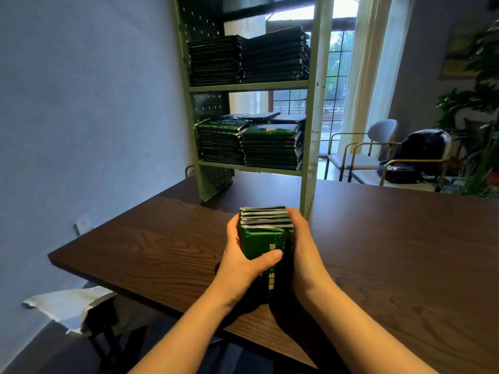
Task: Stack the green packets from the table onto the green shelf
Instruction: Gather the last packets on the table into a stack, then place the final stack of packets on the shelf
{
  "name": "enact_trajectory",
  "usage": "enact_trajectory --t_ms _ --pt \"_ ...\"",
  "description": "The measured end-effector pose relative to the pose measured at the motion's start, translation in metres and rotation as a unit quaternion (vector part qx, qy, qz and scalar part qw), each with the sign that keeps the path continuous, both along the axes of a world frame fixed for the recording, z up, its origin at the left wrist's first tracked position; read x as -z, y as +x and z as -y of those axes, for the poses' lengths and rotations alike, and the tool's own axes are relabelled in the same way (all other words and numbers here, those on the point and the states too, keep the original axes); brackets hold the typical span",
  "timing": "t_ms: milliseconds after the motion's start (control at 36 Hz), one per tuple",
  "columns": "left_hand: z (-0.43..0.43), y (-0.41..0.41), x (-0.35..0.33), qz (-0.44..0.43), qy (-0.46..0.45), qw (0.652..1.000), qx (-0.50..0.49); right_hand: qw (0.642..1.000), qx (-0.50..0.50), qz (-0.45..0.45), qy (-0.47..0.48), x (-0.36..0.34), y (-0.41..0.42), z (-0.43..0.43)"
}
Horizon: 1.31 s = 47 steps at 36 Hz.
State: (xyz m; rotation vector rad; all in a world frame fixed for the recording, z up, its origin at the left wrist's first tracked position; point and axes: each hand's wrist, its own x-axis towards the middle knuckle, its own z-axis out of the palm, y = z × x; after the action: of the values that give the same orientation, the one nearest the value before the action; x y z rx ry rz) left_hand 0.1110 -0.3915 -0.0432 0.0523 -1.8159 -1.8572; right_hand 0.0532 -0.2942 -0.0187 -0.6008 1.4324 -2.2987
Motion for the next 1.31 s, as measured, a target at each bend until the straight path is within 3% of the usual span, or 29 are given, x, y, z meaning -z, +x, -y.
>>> enact_trajectory --t_ms 139,222,556,694,806,1000,1306 --pt "-0.005 -0.002 0.007 -0.008 0.033 0.999 -0.005 0.999 0.011 0.042 -0.013 0.004 0.002 -0.001" --pt "-0.006 -0.002 0.010 -0.001 0.043 0.999 0.002 1.000 0.014 0.022 -0.003 0.006 0.005 -0.004" --pt "-0.003 -0.002 0.008 0.025 0.018 0.999 -0.027 0.999 0.001 0.047 0.023 0.007 0.007 -0.001" --pt "0.007 -0.002 -0.016 0.059 0.096 0.994 -0.013 0.992 -0.059 -0.063 0.094 -0.011 0.002 -0.009" --pt "0.017 0.008 -0.044 0.135 0.110 0.984 0.039 0.974 -0.097 -0.122 0.165 -0.028 -0.013 -0.017" --pt "0.032 0.012 -0.086 0.211 0.024 0.973 0.088 0.945 -0.113 -0.171 0.254 -0.069 -0.027 -0.015" --pt "0.065 0.003 -0.165 0.286 -0.169 0.933 0.138 0.918 -0.155 -0.235 0.279 -0.132 -0.033 0.005"
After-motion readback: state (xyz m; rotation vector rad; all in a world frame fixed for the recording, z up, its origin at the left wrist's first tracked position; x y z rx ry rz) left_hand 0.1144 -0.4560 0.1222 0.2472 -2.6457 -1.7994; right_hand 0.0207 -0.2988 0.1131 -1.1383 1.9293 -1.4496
